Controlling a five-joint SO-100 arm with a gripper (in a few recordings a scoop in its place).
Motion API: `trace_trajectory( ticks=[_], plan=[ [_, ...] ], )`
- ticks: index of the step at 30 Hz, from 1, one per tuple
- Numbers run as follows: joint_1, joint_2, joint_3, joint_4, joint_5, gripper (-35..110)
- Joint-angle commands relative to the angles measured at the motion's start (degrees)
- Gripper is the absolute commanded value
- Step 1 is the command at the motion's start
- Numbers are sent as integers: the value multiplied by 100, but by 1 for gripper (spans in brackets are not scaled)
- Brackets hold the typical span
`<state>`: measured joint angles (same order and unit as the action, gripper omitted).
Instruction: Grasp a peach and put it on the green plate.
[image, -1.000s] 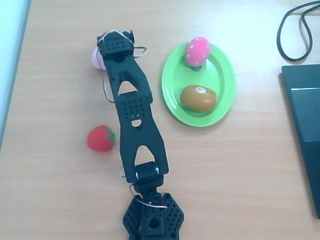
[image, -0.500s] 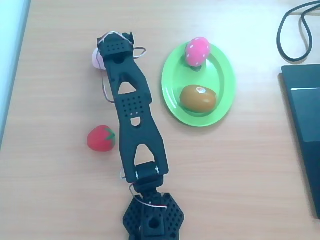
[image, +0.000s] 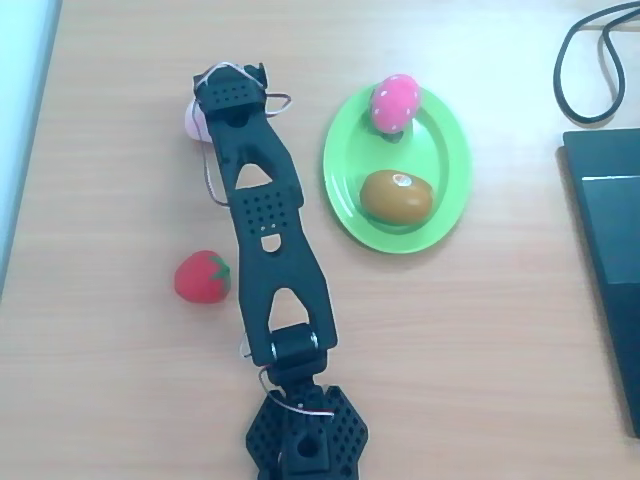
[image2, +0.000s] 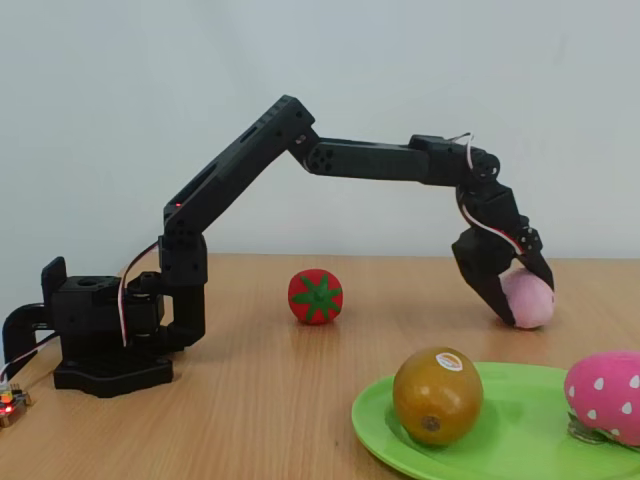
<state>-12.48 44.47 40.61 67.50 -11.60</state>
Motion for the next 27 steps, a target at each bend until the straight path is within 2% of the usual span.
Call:
trace_trajectory(
  ticks=[1,16,27],
  plan=[
    [-97,229,-141,141,-53,26],
    [-26,1283,-88,255,-53,26],
    [185,2443,598,1028,-62,27]
  ],
)
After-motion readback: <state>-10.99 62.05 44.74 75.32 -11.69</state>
